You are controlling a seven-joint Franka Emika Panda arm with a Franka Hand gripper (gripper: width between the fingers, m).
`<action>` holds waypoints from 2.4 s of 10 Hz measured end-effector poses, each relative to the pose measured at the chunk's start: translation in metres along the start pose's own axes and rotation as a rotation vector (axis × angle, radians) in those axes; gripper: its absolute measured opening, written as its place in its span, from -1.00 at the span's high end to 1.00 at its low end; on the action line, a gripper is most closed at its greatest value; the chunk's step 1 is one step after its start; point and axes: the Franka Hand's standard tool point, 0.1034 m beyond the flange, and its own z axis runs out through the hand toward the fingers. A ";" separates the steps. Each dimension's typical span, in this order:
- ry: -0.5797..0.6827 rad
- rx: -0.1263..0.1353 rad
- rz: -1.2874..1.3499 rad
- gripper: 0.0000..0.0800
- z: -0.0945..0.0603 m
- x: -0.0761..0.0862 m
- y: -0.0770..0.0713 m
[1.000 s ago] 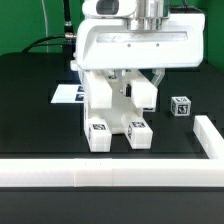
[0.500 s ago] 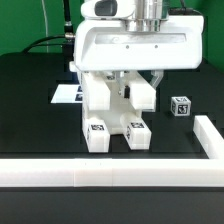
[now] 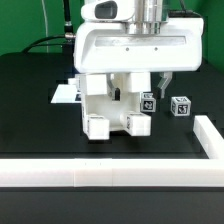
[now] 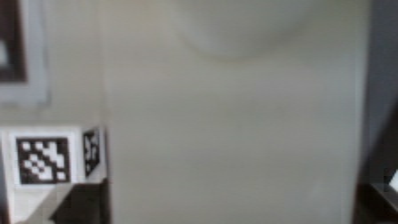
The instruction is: Assemble chair
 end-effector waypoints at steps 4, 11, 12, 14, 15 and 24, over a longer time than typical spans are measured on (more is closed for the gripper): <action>0.000 0.000 0.000 -0.62 0.000 0.000 0.000; -0.011 -0.008 -0.006 -0.62 0.010 0.002 0.006; -0.014 -0.011 -0.013 -0.62 0.015 0.003 0.007; 0.001 -0.018 -0.060 -0.62 0.018 0.018 0.011; 0.008 -0.021 -0.084 -0.62 0.018 0.024 0.013; 0.066 0.009 0.026 -0.62 -0.037 0.035 0.007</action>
Offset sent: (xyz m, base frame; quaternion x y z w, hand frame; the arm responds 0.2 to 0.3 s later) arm 0.0010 0.0019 -0.0007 0.0008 0.0027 0.0042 1.0000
